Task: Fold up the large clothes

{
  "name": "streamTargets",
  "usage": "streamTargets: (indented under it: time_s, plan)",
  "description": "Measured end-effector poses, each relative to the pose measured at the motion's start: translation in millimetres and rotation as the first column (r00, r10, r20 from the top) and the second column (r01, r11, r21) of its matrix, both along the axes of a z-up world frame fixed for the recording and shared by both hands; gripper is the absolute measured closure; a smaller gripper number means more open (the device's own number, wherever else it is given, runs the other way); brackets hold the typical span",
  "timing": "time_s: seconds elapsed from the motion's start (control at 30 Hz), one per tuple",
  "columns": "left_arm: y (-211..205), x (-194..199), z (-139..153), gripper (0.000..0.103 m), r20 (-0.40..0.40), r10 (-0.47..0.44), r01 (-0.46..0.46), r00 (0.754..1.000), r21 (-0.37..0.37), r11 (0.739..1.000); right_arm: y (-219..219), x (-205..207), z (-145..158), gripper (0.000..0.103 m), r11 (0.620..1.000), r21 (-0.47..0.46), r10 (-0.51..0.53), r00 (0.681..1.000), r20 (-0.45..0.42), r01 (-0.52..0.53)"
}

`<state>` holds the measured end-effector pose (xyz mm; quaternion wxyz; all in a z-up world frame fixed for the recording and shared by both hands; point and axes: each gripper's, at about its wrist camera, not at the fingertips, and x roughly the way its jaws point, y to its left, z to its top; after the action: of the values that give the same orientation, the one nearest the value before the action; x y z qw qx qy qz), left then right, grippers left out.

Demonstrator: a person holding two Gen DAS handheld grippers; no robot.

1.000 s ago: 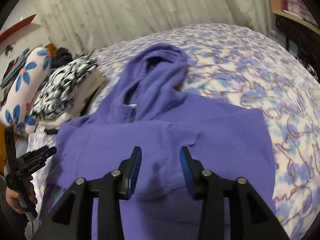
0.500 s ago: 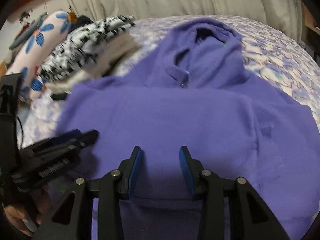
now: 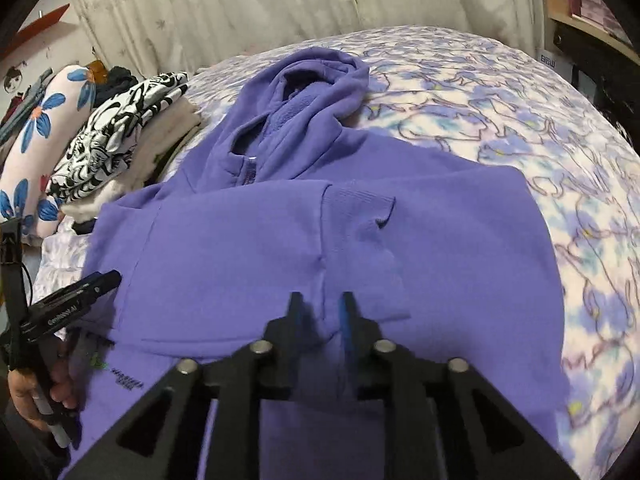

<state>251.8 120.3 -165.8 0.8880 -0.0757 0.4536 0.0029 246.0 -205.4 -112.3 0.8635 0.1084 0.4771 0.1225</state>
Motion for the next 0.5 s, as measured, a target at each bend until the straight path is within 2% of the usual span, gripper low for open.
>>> streamTargets:
  time_s: [0.1,0.23,0.3,0.5]
  plan:
    - [5.2,-17.4,11.4,0.038,-0.007,0.037,-0.036,0.999,0.015,0.999,-3.9,-15.9,8.1,0.080,0.999,0.039,-0.011,1.000,-0.005,0.012]
    - [19.1,-54.4,26.2,0.038,-0.021,0.083,-0.082,0.996,0.017,0.996,-4.6,-53.3,24.3,0.077,0.996,0.087,-0.021,1.000,0.019,0.019]
    - [25.8,-76.0,33.5,0.038,-0.033,0.101,-0.100,0.994,0.014,0.995,-5.5,-70.4,31.5,0.069,0.993,0.118,-0.029,0.999,0.021,0.026]
    - [30.0,-144.3,64.6,0.038,-0.005,0.116,-0.115,0.993,0.038,0.993,-7.8,-122.5,64.3,0.068,0.989,0.148,-0.034,0.997,0.071,0.023]
